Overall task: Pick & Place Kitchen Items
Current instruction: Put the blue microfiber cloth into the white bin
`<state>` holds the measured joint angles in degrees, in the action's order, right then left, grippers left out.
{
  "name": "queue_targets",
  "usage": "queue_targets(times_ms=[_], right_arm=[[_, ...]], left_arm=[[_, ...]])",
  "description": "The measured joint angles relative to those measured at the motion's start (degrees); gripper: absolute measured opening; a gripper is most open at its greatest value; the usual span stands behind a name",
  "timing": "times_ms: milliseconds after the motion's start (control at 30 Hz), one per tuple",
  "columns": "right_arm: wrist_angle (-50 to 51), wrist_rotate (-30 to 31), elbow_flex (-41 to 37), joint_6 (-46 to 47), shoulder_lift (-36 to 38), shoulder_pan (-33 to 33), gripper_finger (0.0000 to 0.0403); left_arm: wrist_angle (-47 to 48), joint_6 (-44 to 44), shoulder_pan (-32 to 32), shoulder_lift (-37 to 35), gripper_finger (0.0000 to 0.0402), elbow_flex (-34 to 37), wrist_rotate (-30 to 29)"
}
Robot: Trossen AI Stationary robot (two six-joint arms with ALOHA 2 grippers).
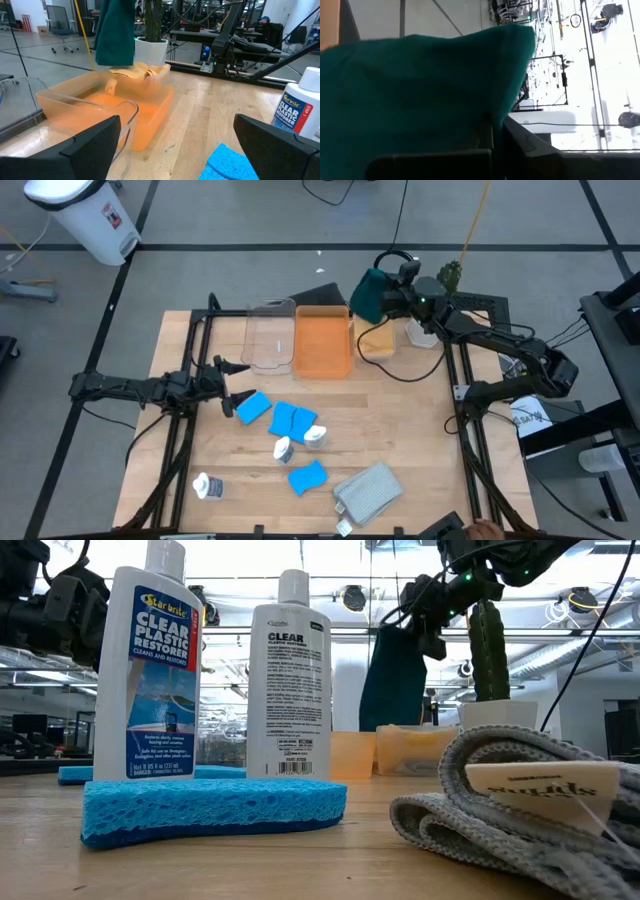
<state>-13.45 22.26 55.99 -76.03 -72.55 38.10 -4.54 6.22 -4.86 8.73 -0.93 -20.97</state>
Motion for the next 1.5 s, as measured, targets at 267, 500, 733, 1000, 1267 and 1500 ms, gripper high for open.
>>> queue_targets(times_ms=[267, 500, 733, 1000, 1267, 1500], right_arm=[[0.1, -4.0, 0.0, -6.4, 0.5, 1.7, 0.0], [1.9, -6.8, 0.0, -8.6, 3.7, 1.6, 0.0], [7.9, -10.7, -1.2, 2.1, 4.0, 1.6, 0.0], [7.7, -12.0, -5.4, 8.3, 4.4, 1.6, 0.0], [13.2, -13.3, -7.2, 12.3, 6.3, -0.2, 0.0], [23.3, -16.6, -7.2, 16.9, 9.4, -2.7, 0.0]], left_arm=[[0.0, 0.0, 0.0, 0.0, 0.0395, 0.0, 0.0], [0.0, 0.0, 0.0, 0.0, 0.0395, 0.0, 0.0], [0.0, 0.0, 0.0, 0.0, 0.0395, 0.0, 0.0], [0.0, 0.0, 0.0, 0.0, 0.0395, 0.0, 0.0], [0.0, 0.0, 0.0, 0.0, 0.0395, 0.0, 0.0], [0.0, 0.0, 0.0, 0.0, 0.0395, 0.0, 0.0]])
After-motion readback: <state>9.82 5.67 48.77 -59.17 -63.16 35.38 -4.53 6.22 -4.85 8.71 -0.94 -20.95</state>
